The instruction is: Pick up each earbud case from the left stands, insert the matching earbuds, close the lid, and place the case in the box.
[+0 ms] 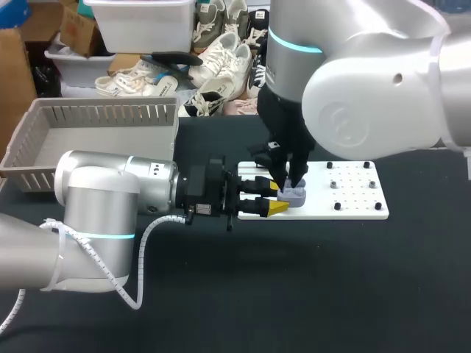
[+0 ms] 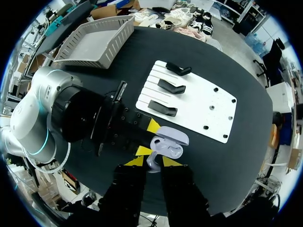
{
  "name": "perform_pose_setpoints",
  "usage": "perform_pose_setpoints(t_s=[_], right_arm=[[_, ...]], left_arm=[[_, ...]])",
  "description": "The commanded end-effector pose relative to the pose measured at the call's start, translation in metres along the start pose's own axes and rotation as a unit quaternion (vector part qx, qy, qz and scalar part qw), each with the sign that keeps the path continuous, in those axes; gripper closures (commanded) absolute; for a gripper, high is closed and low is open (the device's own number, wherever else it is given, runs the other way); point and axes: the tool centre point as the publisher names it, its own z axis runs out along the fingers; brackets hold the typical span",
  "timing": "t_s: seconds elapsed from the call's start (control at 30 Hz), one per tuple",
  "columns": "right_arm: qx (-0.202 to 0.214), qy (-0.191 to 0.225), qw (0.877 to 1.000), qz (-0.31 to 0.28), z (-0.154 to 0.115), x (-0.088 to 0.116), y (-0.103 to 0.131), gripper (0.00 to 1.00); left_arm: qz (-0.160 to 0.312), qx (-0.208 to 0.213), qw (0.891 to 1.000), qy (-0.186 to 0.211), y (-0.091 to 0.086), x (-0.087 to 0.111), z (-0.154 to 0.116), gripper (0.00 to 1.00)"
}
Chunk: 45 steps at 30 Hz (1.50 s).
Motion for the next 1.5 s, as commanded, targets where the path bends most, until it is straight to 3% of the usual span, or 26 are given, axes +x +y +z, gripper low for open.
perform_pose_setpoints(t_s=[0.03, 1.5], right_arm=[[0.01, 0.0, 1.0, 0.003, 0.003, -0.001, 0.002, 1.0], [0.001, -0.005, 1.0, 0.016, 0.013, -0.01, -0.001, 1.0]], left_arm=[[0.001, -0.003, 1.0, 0.0, -0.001, 0.0, 0.0, 1.0], [0.001, -0.003, 1.0, 0.0, -0.001, 0.0, 0.0, 1.0]])
